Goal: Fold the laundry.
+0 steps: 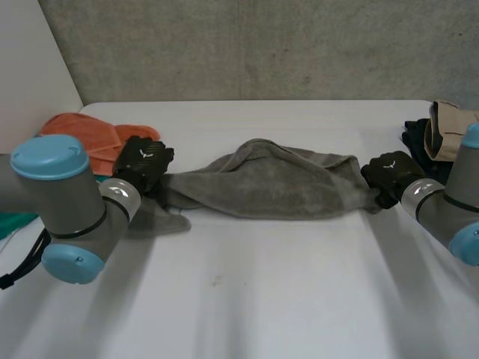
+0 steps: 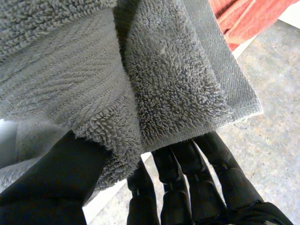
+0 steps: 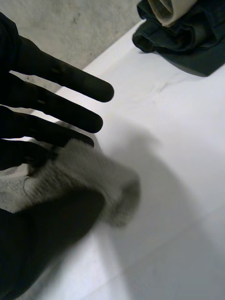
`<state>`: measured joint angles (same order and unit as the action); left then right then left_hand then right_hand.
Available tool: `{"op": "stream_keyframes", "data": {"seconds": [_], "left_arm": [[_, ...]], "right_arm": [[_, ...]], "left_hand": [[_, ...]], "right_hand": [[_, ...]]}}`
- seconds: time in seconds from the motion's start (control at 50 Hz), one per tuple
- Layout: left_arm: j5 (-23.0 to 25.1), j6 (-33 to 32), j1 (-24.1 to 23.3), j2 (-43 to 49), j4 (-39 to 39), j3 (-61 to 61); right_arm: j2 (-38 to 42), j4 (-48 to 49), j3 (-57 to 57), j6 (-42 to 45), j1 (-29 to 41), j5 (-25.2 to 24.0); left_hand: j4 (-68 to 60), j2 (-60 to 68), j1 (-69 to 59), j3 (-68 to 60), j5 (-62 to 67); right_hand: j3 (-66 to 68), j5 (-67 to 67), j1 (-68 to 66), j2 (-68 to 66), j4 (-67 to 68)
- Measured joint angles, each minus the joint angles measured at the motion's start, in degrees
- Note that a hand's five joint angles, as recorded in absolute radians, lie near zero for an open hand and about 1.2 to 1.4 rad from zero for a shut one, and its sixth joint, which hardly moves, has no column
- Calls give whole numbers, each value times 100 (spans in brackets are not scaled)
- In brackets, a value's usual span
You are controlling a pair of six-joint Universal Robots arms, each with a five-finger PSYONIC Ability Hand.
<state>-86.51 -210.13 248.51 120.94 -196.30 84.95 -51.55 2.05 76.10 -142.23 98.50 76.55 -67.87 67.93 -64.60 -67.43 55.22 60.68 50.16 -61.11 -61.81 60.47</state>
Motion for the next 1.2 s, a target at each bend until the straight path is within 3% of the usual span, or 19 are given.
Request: {"op": "stream_keyframes", "data": {"seconds": [0.04,0.16,0.26,0.3,0.34,0.36,0.38,0.56,0.68,0.9,1.08,1.2], "left_arm": [[40,21,-12,-93,57,20],[134,77,-131,-430,549,148],[176,32,-333,-862,1791,403],[184,-2,-329,-970,2087,421],[188,-22,-290,-1070,2237,394],[185,-23,-237,-1150,2287,342],[183,-11,-182,-1206,2296,284],[246,551,319,-1061,2473,-310],[592,692,607,-800,2903,-371],[1012,138,1123,-1345,3030,399],[1408,-560,1694,-1761,2320,1245],[1806,-1039,1726,-1503,1935,1515]], "right_arm": [[-8,-207,-53,47,-39,-34],[-269,-1044,22,285,-121,-120],[-823,-2400,312,1029,-330,-286],[-917,-2606,395,1232,-369,-328],[-952,-2642,439,1312,-378,-344],[-959,-2555,509,1347,-367,-354],[-942,-2452,539,1324,-354,-349],[-804,-1613,687,1116,-322,-225],[-768,-1429,714,1103,-348,-198],[-666,-1400,712,1139,-371,-205],[-628,-1385,704,1126,-361,-213],[-615,-1383,711,1104,-319,-205]], "left_hand": [[-50,52,-1,-52,0],[-51,53,-1,-52,0],[-53,53,-1,-53,1],[2290,-2301,2408,2240,-2090],[2661,-2664,2826,2601,-2456],[4749,-4788,4903,4705,-4504],[5421,-5395,5202,5329,-5182],[5517,-5493,5199,5398,-5224],[5279,-5296,4946,5272,-5004],[5276,-5292,4956,5278,-5016],[5275,-5292,4952,5272,-5016],[5149,-5168,4827,5139,-4874]], "right_hand": [[648,613,-248,-566,676],[744,643,-248,-587,811],[744,643,-248,-587,817],[744,644,-248,-587,817],[744,644,-248,-587,817],[744,644,-248,-587,817],[744,644,-248,-587,817],[744,644,-248,-587,818],[744,644,-248,-587,818],[744,644,-248,-587,819],[744,644,-248,-587,819],[744,644,-248,-587,819]]}}
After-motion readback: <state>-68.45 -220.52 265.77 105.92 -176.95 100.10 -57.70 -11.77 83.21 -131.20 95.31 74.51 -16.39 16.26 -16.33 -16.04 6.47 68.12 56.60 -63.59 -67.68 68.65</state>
